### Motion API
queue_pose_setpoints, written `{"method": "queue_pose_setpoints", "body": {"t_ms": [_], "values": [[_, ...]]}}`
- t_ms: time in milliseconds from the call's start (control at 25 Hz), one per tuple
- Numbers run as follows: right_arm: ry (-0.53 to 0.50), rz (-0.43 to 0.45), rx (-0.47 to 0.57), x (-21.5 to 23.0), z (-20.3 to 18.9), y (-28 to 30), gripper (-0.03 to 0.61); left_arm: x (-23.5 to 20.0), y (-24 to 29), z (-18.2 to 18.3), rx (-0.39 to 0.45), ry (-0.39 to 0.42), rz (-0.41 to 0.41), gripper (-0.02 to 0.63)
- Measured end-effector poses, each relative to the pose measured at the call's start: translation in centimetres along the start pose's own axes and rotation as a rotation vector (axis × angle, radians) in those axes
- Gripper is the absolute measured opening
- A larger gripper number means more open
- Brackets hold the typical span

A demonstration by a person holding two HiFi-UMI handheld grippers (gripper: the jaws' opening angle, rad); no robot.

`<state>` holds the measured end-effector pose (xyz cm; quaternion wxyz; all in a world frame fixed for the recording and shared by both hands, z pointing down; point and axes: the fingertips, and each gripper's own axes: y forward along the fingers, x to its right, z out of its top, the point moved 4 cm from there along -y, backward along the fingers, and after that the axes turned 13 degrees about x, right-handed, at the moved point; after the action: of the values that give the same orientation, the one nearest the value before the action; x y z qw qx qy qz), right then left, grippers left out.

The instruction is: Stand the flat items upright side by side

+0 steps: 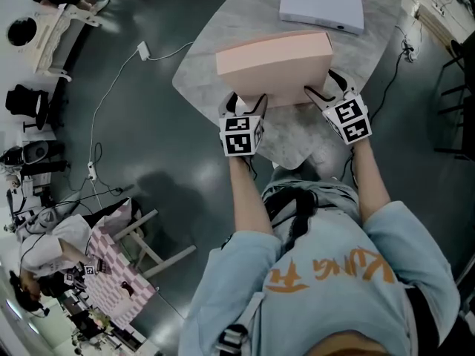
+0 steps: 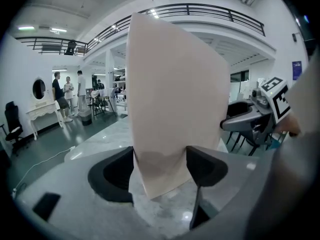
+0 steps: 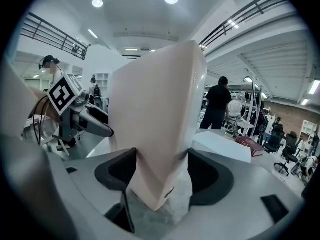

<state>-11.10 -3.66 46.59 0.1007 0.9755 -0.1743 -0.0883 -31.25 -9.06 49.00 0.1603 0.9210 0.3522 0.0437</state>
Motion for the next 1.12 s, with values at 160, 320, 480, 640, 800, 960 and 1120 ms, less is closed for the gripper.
{"method": "queue_pose_setpoints", "body": {"t_ms": [160,320,480,640,800,960,1120], "values": [[-0.002,0.017,0.000,-0.4,-0.4,-1.2,0.308,0.8,-0.9,-0.7,-0.009,0.006,0.031,0.344],[-0.007,0.021,0.005,-0.7,-0.9,-1.3,0.301,1.0,-0.9,-1.5,-0.021,-0.008,0.070,0.344],[-0.003,0.013,0.006,-0.9,-1.1,-2.5,0.302,2.0,-1.5,-2.1,-0.028,-0.063,0.121,0.341],[0.006,0.014,0.012,-0.6,-1.2,-5.0,0.301,4.1,-2.5,-1.9,-0.029,-0.052,0.149,0.342],[0.020,0.007,0.023,-0.5,-0.5,-6.0,0.269,4.5,-3.2,-1.4,-0.021,-0.064,0.163,0.342],[0.041,0.003,0.055,-0.4,0.0,-7.3,0.174,5.7,-3.7,-1.5,-0.036,-0.069,0.167,0.336],[0.058,0.008,0.080,-0.9,-0.1,-9.2,0.125,7.3,-4.6,-1.7,-0.021,-0.084,0.169,0.298]]}}
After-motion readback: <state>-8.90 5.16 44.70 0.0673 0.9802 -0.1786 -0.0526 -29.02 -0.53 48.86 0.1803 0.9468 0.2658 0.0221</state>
